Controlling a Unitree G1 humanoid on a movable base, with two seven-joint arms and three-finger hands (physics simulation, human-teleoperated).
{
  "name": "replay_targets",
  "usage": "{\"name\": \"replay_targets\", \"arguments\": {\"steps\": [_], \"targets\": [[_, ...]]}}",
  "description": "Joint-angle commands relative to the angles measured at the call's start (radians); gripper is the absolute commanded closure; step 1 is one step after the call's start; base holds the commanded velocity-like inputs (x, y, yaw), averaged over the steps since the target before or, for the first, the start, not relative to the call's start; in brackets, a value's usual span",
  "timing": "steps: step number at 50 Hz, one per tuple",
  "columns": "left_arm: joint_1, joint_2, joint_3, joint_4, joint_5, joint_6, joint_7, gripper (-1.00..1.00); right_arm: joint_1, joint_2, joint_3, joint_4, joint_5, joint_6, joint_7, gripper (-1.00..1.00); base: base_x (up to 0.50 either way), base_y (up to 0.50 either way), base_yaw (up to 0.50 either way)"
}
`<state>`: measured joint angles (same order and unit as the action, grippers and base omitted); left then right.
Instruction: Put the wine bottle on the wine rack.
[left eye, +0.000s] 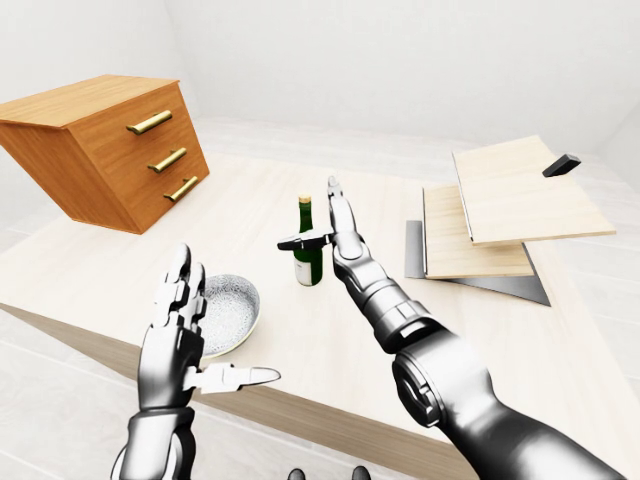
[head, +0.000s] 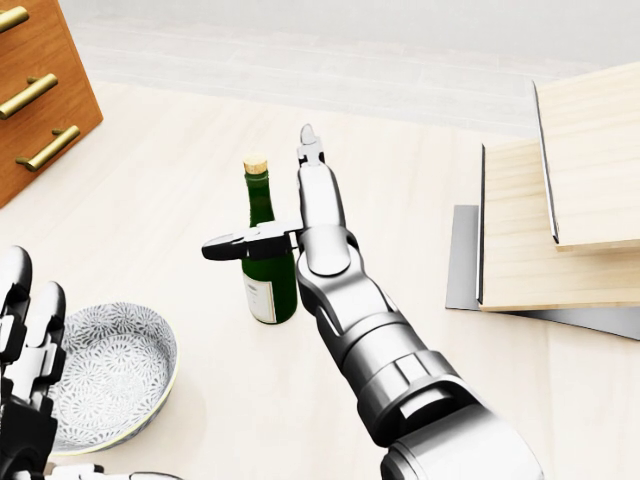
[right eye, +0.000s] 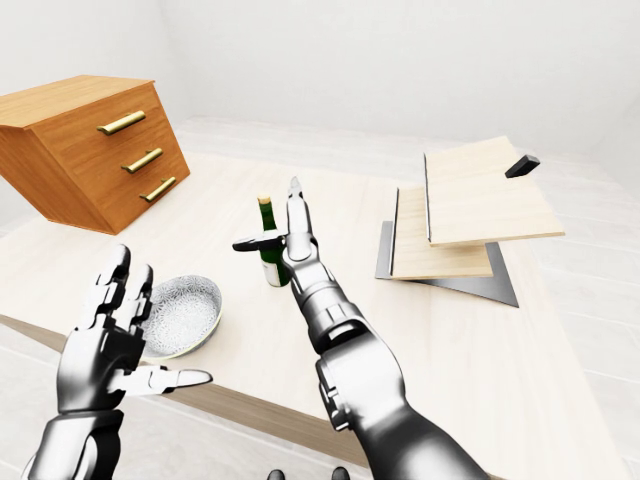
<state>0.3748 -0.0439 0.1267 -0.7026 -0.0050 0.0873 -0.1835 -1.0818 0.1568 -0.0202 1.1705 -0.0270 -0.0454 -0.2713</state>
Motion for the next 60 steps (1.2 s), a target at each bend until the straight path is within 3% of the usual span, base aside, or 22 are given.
{"name": "replay_targets", "arguments": {"steps": [1, 47, 48, 52, 60], "targets": [[0.011, -0.008, 0.003, -0.013, 0.002, 0.0, -0.008, -1.0, -0.023, -0.001, -0.011, 0.025, -0.004, 0.012, 0.015, -1.0, 0.0, 0.0, 0.0], [0.009, -0.012, 0.011, 0.045, 0.0, 0.0, -0.022, -1.0, -0.036, 0.007, -0.019, 0.052, -0.008, -0.012, 0.025, -1.0, 0.0, 0.0, 0.0], [0.009, -0.012, 0.01, 0.042, 0.001, 0.0, -0.021, -1.0, -0.035, 0.007, -0.019, 0.052, -0.009, -0.013, 0.025, -0.83, 0.0, 0.0, 0.0], [0.011, -0.012, 0.006, 0.027, 0.002, 0.0, -0.019, -1.0, -0.035, 0.005, -0.02, 0.061, -0.014, -0.023, 0.018, -0.67, 0.0, 0.0, 0.0], [0.019, -0.012, 0.002, 0.024, 0.002, 0.0, -0.019, -1.0, -0.029, 0.004, -0.023, 0.065, -0.017, -0.03, 0.017, -0.54, 0.0, 0.0, 0.0]]}}
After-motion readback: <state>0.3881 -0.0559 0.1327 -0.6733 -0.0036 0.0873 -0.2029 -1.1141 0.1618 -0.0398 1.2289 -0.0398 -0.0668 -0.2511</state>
